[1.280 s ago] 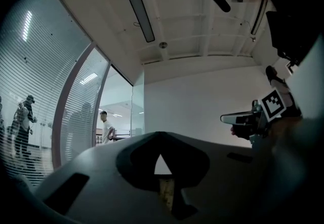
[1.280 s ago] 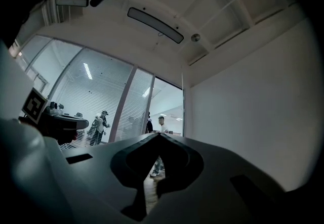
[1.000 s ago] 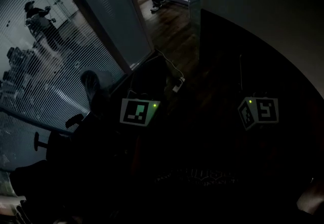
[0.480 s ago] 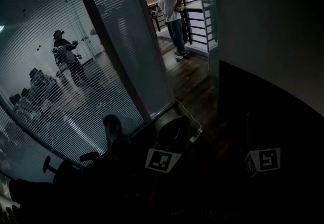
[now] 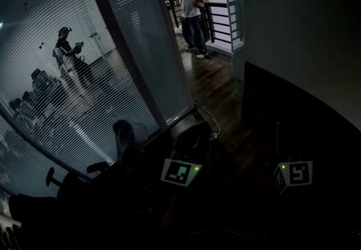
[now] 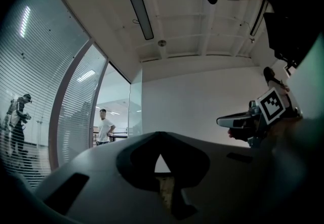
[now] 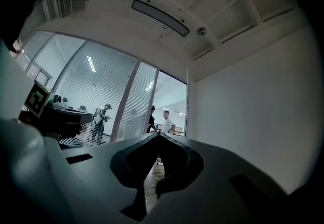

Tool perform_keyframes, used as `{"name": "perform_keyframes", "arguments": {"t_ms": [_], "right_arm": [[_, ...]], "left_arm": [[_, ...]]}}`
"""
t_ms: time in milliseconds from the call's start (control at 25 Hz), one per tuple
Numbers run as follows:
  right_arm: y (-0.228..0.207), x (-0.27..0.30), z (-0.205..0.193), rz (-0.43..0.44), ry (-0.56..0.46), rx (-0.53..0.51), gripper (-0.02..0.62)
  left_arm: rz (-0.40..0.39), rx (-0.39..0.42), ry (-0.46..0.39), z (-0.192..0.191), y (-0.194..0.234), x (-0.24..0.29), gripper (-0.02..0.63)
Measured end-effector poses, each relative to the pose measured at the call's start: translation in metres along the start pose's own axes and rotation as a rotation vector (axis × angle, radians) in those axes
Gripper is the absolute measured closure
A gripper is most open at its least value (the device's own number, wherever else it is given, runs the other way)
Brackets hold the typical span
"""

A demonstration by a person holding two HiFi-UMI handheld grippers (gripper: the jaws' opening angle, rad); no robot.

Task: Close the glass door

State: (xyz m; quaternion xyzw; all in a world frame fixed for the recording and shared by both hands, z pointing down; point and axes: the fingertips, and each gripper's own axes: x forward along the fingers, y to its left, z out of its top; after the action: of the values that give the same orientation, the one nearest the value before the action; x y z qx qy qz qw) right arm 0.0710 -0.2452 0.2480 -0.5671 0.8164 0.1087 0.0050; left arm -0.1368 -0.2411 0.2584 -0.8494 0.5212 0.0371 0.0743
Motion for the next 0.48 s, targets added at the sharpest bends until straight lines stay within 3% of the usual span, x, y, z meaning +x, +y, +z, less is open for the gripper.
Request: {"name": "perform_keyframes", "arguments": {"t_ms": [480], "right_arm": [[-0.013,-0.005,0.003,-0.034,-0.004,0.0,0.594]], "left_arm": [[0.009,-0.003,0.001,0.004,-0.001,-0.001,0.611]]}}
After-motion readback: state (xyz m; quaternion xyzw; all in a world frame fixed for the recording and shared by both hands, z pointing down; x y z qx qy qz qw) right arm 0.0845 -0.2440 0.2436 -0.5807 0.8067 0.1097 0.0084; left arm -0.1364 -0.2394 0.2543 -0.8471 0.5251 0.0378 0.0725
